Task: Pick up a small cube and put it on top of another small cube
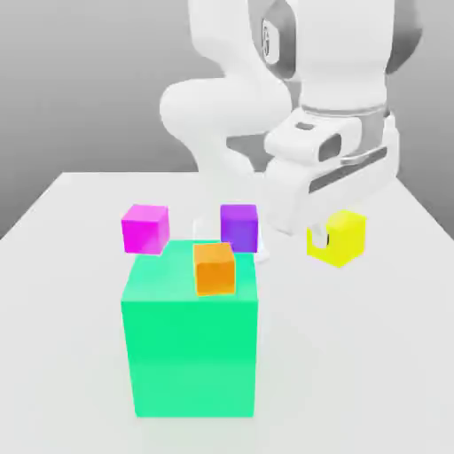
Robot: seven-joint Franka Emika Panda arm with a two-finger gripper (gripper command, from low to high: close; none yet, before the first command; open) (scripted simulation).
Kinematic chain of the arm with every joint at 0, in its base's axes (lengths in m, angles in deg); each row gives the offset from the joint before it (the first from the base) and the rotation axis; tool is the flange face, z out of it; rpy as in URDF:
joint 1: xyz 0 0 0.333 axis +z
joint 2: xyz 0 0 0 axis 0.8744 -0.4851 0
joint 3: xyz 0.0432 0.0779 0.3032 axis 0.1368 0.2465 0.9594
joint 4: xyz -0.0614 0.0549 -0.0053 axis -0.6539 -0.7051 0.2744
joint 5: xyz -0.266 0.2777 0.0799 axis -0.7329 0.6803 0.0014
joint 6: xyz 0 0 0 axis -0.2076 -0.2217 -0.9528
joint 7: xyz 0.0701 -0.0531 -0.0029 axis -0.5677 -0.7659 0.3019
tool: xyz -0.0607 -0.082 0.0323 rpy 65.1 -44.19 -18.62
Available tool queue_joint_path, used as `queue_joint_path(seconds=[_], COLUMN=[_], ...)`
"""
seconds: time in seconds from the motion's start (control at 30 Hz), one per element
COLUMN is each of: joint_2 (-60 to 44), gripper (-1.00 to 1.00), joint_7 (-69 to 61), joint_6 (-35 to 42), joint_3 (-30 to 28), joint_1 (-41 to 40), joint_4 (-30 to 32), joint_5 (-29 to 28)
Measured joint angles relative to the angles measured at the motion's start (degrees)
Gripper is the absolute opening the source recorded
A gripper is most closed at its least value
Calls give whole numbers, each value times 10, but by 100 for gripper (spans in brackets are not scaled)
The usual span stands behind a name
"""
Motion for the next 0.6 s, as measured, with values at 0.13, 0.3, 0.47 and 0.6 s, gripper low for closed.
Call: queue_joint_path(seconds=[0.13, 0.3, 0.47, 0.6], joint_2=[83, 187, 210, 200], gripper=[-100, -100, -100, 100], joint_7=[79, 177, 217, 217], joint_6=[54, 122, 81, 44], joint_3=[4, 16, 25, 28], joint_1=[-44, -104, -132, -134], joint_4=[28, 62, 127, 153], joint_5=[-10, -23, -24, -22])
